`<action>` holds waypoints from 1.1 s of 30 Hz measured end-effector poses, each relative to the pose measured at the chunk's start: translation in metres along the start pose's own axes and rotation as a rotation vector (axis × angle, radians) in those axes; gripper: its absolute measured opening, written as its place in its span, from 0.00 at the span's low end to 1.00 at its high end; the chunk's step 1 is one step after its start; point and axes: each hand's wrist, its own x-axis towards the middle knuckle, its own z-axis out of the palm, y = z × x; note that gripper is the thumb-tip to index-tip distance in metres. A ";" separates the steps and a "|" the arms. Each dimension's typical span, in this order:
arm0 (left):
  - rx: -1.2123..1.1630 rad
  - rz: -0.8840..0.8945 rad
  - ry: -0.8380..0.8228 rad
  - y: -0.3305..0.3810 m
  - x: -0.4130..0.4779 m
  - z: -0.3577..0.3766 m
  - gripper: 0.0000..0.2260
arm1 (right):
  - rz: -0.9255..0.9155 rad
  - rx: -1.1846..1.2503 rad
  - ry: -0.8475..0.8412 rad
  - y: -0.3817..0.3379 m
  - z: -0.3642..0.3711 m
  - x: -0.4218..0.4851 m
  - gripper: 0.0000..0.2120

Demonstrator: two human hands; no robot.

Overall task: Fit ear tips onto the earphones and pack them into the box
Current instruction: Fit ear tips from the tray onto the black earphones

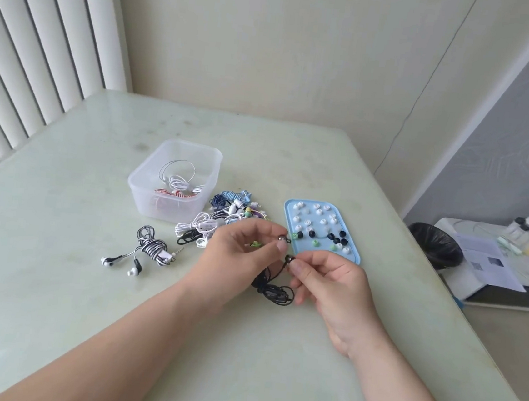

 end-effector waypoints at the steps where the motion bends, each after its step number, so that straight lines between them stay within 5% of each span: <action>1: 0.001 0.005 -0.004 -0.001 0.000 0.002 0.05 | -0.005 -0.014 0.007 0.000 0.000 0.000 0.04; 11: -0.054 0.052 -0.067 -0.007 0.006 0.011 0.05 | -0.071 -0.132 0.053 -0.012 0.005 -0.012 0.04; 16: -0.116 0.012 -0.153 -0.014 0.007 0.020 0.06 | -0.326 -0.468 0.497 -0.029 -0.027 0.028 0.09; 23: -0.114 -0.006 -0.171 -0.016 0.012 0.022 0.07 | -0.008 -0.467 0.495 -0.015 -0.057 0.074 0.04; 33: -0.116 0.014 -0.128 -0.016 0.011 0.021 0.07 | 0.134 -0.600 0.371 -0.037 -0.058 0.072 0.04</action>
